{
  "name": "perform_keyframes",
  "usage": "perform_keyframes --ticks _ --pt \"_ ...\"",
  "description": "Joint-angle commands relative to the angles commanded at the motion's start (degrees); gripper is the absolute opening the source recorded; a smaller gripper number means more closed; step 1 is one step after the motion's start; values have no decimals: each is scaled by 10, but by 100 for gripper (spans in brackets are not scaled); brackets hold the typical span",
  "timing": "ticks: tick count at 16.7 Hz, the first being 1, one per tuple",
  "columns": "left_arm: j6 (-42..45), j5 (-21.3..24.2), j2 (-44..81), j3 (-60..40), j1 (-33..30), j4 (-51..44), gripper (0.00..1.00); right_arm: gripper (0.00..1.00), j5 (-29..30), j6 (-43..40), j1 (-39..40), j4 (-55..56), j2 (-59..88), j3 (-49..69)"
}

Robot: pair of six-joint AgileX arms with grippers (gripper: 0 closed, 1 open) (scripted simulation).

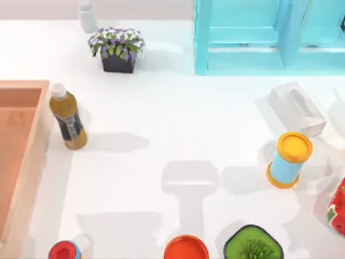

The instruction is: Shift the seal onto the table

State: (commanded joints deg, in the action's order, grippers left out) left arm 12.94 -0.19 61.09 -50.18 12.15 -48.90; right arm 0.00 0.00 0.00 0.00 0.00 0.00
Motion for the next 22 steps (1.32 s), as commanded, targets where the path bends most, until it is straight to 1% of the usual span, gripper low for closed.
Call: perform_keyframes --ticks 3,5,8,10,17,19,22 --pt "28 0 146 -116 26 -110 100 100 0 0 0 0 0 0" --pt "45 0 220 -181 42 -172 100 100 0 0 0 0 0 0" --pt "65 0 290 -248 61 -239 100 100 0 0 0 0 0 0" --pt "72 0 310 -269 68 -259 100 100 0 0 0 0 0 0" --pt "71 0 311 -260 66 -251 100 100 0 0 0 0 0 0" --pt "71 0 318 -231 67 -218 100 100 0 0 0 0 0 0" --pt "73 0 336 -168 69 -129 100 100 0 0 0 0 0 0"
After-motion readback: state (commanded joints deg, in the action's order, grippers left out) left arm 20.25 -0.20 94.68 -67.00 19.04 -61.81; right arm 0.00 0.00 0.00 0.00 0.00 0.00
